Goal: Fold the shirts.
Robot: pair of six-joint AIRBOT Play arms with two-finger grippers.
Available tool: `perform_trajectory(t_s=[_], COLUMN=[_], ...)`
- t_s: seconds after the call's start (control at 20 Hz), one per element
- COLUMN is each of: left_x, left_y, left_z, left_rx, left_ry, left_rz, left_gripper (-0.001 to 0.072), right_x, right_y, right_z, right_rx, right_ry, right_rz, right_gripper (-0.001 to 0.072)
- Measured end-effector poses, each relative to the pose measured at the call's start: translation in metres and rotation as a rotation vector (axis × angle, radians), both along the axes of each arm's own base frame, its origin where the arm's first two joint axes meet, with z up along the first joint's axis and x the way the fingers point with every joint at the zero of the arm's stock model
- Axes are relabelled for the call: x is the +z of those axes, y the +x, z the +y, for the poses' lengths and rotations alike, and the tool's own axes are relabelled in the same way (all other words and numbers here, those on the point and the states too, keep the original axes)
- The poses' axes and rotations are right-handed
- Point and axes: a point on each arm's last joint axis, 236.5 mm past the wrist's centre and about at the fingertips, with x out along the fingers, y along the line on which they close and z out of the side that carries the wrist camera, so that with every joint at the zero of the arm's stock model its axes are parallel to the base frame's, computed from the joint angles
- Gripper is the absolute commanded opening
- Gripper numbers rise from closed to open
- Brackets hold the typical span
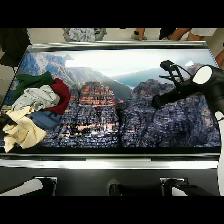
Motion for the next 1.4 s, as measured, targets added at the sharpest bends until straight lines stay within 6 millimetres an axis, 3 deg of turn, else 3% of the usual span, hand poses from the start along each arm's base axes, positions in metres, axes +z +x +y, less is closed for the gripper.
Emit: perform_trajectory(t_s=[0.25, 0.3, 0.35, 0.4, 0.6, 0.7, 0.85, 0.95, 1.05, 1.15, 1.2, 1.3, 1.4], left_x=[-0.041, -0.046, -0.050, -0.053, -0.055, -0.037, 0.034, 0.109, 0.194, 0.277, 0.308, 0.357, 0.391], left_y=[0.004, 0.008, 0.011, 0.014, 0.016, 0.019, 0.045, 0.066, 0.082, 0.087, 0.083, 0.069, 0.051], left_z=[-0.004, -0.006, -0.008, -0.009, -0.016, -0.016, -0.004, -0.009, -0.040, -0.105, -0.142, -0.219, -0.288], left_rx=[-0.043, -0.055, -0.064, -0.071, -0.106, -0.133, -0.126, -0.119, -0.156, -0.253, -0.314, -0.434, -0.545], left_ry=[-0.088, -0.100, -0.111, -0.123, -0.153, -0.144, -0.039, 0.039, 0.099, 0.110, 0.099, 0.027, -0.086], left_rz=[-0.024, -0.037, -0.048, -0.056, -0.066, -0.084, -0.237, -0.417, -0.628, -0.849, -0.936, -1.087, -1.206], left_gripper=[0.0708, 0.0587, 0.0276, 0.0037, 0.0030, 0.0029, 0.0029, 0.0028, 0.0028, 0.0028, 0.0028, 0.0028, 0.0028], right_x=[0.002, 0.002, 0.002, 0.002, 0.002, 0.002, 0.002, 0.002, 0.005, 0.013, 0.018, 0.036, 0.057], right_y=[-0.002, -0.003, -0.003, -0.004, -0.005, -0.005, -0.005, -0.005, -0.005, -0.006, -0.007, -0.010, -0.017], right_z=[0.007, 0.007, 0.008, 0.008, 0.009, 0.009, 0.009, 0.009, 0.009, 0.008, 0.007, 0.003, -0.005], right_rx=[0.004, 0.006, 0.006, 0.007, 0.007, 0.008, 0.011, 0.019, 0.026, 0.030, 0.030, 0.030, 0.024], right_ry=[0.030, 0.033, 0.035, 0.036, 0.041, 0.041, 0.040, 0.038, 0.034, 0.027, 0.022, 0.003, -0.033], right_rz=[0.007, 0.012, 0.012, 0.016, 0.020, 0.021, 0.020, 0.017, 0.007, -0.018, -0.035, -0.086, -0.149], right_gripper=[0.0677, 0.0677, 0.0676, 0.0674, 0.0667, 0.0666, 0.0666, 0.0666, 0.0666, 0.0666, 0.0667, 0.0667, 0.0671])
